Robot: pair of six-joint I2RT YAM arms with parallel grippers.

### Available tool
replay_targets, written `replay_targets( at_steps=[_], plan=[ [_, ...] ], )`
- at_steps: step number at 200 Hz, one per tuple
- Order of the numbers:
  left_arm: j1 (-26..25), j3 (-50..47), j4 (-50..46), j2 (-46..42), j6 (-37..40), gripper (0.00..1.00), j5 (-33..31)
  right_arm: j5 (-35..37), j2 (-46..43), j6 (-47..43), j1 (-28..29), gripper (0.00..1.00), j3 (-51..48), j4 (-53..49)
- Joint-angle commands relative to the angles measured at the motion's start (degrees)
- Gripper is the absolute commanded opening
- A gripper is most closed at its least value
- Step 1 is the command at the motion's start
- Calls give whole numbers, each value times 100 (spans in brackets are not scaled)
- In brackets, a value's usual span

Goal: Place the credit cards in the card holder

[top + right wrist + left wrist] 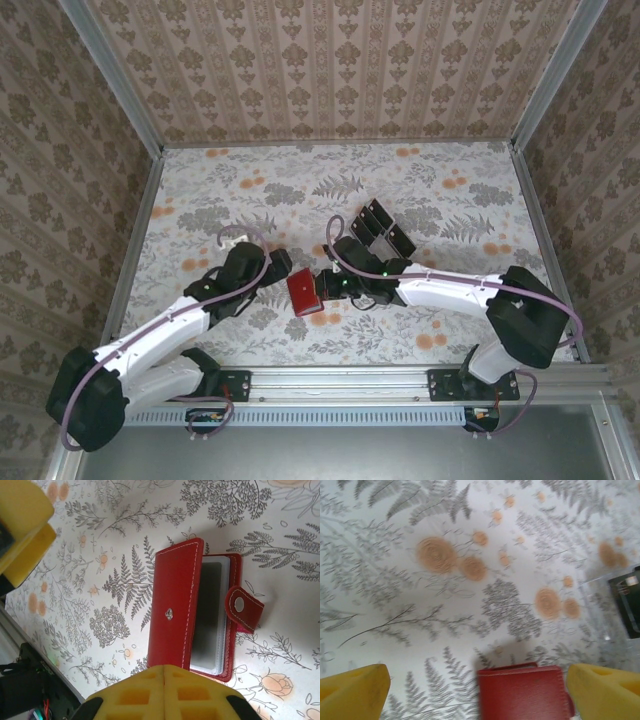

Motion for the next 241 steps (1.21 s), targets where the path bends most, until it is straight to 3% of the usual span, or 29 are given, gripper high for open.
replay_targets(
  at_steps=[1,131,241],
  plan=[
    [77,-221,-576,-70,220,100,152,-6,186,-15,85,4,222,-22],
    [-10,-313,-499,328,395,100,272,-87,1230,90,123,0,170,472],
    [-644,-115,242,1162,435,100,176,-99,1325,153,59,0,79,572]
  ],
)
